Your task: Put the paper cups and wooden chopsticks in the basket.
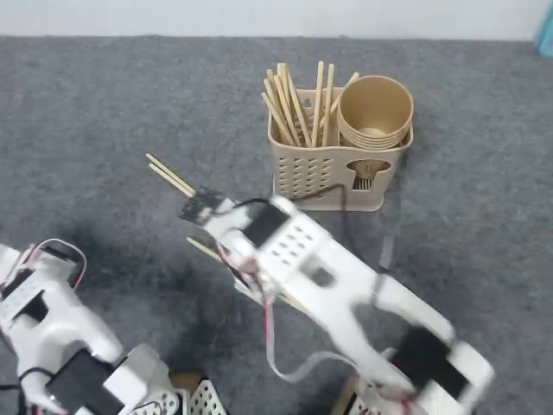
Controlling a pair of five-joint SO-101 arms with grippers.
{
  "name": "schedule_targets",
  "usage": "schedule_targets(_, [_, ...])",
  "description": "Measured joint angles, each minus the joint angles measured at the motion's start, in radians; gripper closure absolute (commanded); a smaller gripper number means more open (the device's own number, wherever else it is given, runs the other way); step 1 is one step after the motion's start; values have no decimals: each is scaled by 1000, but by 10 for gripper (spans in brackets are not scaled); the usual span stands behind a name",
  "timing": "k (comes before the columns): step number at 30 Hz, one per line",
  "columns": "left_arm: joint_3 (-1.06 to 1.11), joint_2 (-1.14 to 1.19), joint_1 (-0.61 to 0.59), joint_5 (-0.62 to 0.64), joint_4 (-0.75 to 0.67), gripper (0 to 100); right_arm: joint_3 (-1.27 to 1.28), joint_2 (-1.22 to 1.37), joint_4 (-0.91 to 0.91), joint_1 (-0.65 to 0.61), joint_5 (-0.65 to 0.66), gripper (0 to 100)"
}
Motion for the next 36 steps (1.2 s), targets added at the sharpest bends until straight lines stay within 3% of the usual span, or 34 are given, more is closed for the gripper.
schedule_targets(4, [0, 0, 0, 0, 0, 874, 236, -236, -77, 107, 20, 991])
schedule_targets(10, [0, 0, 0, 0, 0, 874, 514, -373, -132, 341, 229, 977])
schedule_targets(17, [0, 0, 0, 0, 2, 874, 612, -381, -132, 508, 370, 781])
schedule_targets(22, [0, 0, 0, 0, 2, 874, 595, -391, -141, 503, 374, 848])
schedule_targets(27, [0, 0, 0, 0, 2, 874, 496, -391, -153, 397, 256, 882])
schedule_targets(32, [0, 0, 0, 0, 2, 874, 477, -391, -279, 245, 201, 882])
schedule_targets(36, [0, 0, 0, 0, 2, 874, 477, -341, -402, 230, 199, 882])
